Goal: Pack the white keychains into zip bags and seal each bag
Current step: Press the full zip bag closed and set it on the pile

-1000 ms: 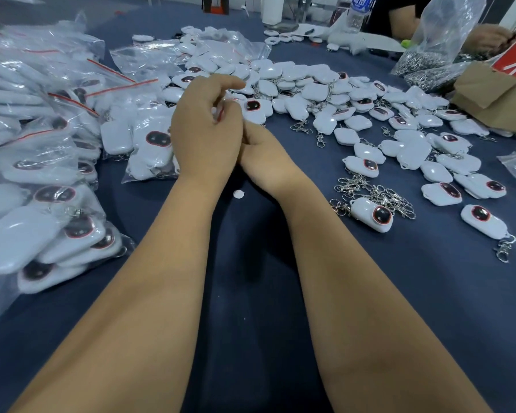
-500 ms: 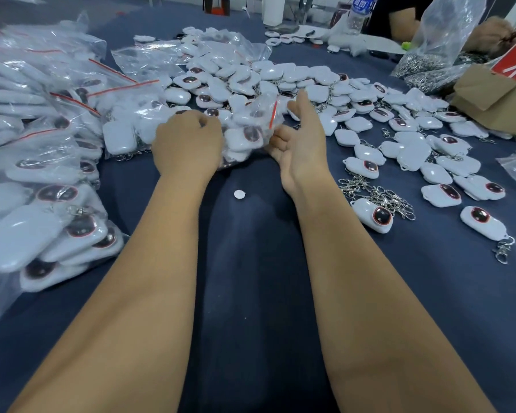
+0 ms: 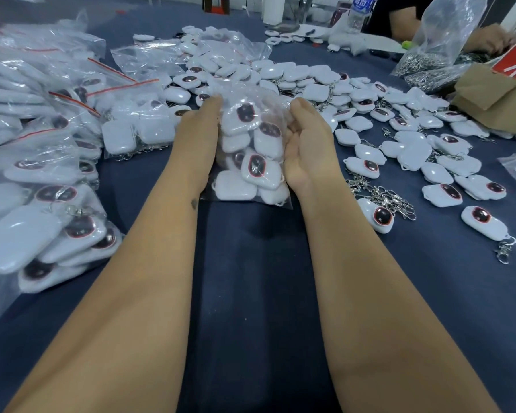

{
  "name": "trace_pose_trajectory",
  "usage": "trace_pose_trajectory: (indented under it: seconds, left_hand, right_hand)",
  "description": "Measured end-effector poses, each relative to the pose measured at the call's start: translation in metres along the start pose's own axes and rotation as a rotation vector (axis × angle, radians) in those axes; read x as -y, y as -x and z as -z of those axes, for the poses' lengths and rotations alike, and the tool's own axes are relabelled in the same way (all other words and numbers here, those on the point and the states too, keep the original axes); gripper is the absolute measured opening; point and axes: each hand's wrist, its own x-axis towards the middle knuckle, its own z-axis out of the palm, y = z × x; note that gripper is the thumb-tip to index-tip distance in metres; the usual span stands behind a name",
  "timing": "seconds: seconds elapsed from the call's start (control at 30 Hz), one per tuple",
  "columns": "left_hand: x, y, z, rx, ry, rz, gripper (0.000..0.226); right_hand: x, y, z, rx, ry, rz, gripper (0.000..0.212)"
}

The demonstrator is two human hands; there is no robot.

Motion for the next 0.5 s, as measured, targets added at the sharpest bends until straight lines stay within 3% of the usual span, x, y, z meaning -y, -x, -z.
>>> trace_pose_trajectory:
  seconds: [0.07,0.3,0.37,0.5]
  left_hand:
    - [0.0023,-0.0030,-0.0009,0.044,0.122,-0.009,0.031]
    - [0.0068,-0.0085,0.0013,0.225,0.580,0.101,0.043]
    - [0.0058,-0.0082,0.0000,0.224,0.567,0.124,0.051]
    - [0.0077,-0.0098,-0.0043,0.082,0.452,0.029,0.025]
  right_hand:
    - [0.0006,0.0005,-0.0009,0.045,0.029,0.021,0.013]
    - [0.0032,0.0051,0.0018,0.074,0.224,0.025,0.019]
    - [0.0048,0.0060,0.0026,0.058,0.212,0.080,0.023]
    - [0.0077,0.0071,0.0020,0.001,0.168,0.150,0.020]
